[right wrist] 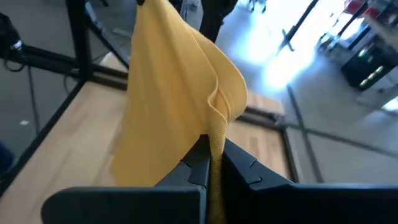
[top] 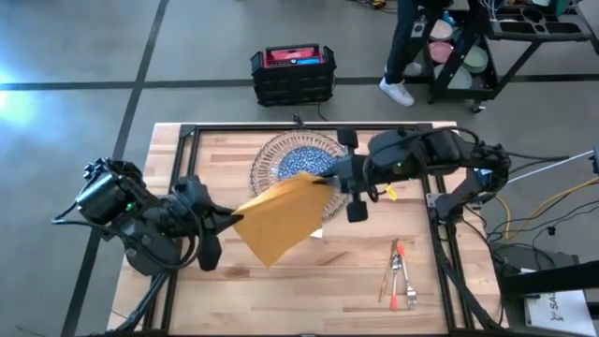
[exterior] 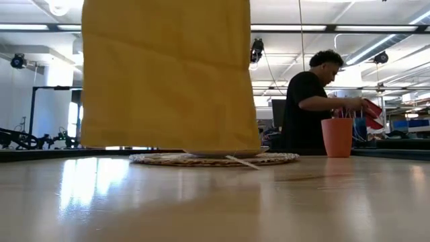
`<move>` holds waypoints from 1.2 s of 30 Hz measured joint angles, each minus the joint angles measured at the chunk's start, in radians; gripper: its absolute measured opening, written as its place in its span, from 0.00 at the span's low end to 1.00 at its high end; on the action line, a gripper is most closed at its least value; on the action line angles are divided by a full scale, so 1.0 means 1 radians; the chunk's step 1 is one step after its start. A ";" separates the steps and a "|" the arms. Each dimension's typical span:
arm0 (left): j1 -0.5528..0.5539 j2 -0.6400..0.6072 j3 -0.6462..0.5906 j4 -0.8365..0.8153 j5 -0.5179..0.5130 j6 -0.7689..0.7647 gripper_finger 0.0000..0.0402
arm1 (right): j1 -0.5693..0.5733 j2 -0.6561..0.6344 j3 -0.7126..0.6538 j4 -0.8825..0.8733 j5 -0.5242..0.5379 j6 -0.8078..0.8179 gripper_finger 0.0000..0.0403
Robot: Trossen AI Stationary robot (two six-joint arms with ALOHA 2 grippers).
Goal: Set table place
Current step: Fold the yellow napkin
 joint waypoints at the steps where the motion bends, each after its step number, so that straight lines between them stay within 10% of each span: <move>1: 0.000 0.013 0.001 0.010 0.016 0.007 0.00 | 0.008 0.001 -0.003 -0.016 0.000 0.013 0.00; 13: -0.003 0.137 -0.004 -0.043 0.130 -0.025 0.00 | 0.044 0.018 -0.097 0.032 0.001 0.064 0.00; 36: 0.002 -0.055 -0.009 -0.037 0.012 0.232 0.00 | -0.054 0.092 -0.036 0.322 -0.015 -0.153 0.00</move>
